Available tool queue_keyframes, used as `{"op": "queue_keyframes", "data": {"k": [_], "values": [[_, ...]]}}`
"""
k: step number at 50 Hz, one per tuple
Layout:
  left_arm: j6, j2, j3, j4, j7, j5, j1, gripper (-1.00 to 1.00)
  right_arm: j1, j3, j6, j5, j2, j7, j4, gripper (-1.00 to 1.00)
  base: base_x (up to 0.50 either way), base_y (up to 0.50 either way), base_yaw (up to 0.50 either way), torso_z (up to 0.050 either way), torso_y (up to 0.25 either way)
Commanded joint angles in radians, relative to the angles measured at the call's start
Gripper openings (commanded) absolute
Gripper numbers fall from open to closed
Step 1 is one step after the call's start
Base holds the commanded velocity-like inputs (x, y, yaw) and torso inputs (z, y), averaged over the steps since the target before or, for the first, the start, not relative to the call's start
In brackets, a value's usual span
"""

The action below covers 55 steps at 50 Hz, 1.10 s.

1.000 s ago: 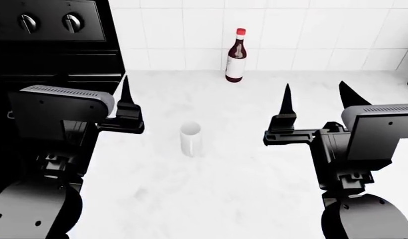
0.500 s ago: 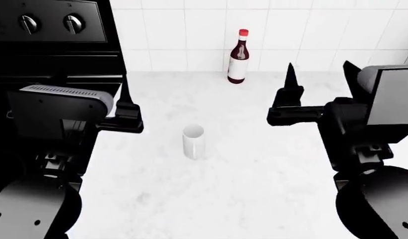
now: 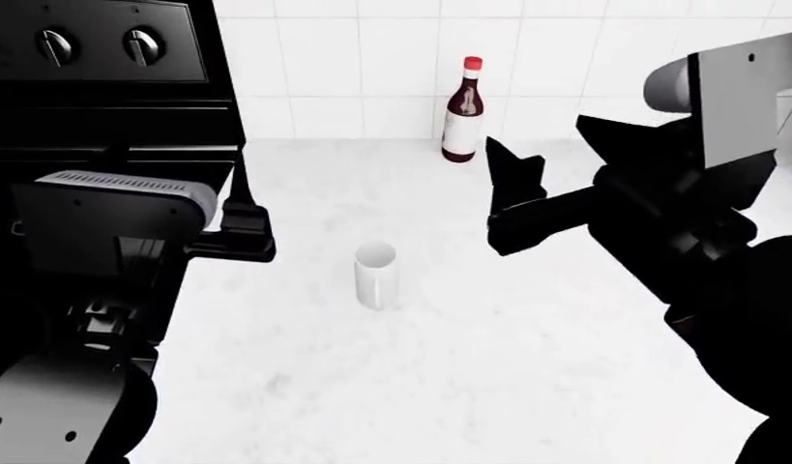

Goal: A wet mug is on the counter and needs to be dried. Pick it up and place it upside down in the open cabinet.

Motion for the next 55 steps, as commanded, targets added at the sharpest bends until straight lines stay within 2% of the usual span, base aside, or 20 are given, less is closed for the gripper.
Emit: {"op": "queue_keyframes", "data": {"k": [1,6,21,41,55], "values": [[-0.004,-0.005,0.006,-0.002,-0.007,-0.001,-0.007,1.00,-0.006,-0.028,0.006,0.100,0.039,-0.070,0.118,1.00,0.00,0.00,0.00,0.000,0.000],[-0.014,-0.006,0.013,0.000,-0.010,-0.003,-0.018,1.00,-0.028,-0.053,0.000,0.080,0.038,-0.111,0.129,1.00,0.00,0.00,0.00,0.000,0.000],[-0.015,-0.015,0.017,-0.002,-0.018,-0.004,-0.018,1.00,-0.198,-0.166,-0.097,-0.170,0.007,-0.335,0.074,1.00,0.00,0.00,0.00,0.000,0.000],[0.000,-0.023,0.022,-0.015,-0.024,-0.006,-0.007,1.00,-0.298,-0.224,-0.153,-0.191,-0.013,-0.372,0.022,1.00,0.00,0.00,0.00,0.000,0.000],[0.014,-0.027,0.030,-0.030,-0.026,-0.008,-0.005,1.00,-0.344,-0.298,-0.242,-0.343,-0.016,-0.449,0.023,1.00,0.00,0.00,0.00,0.000,0.000]]}}
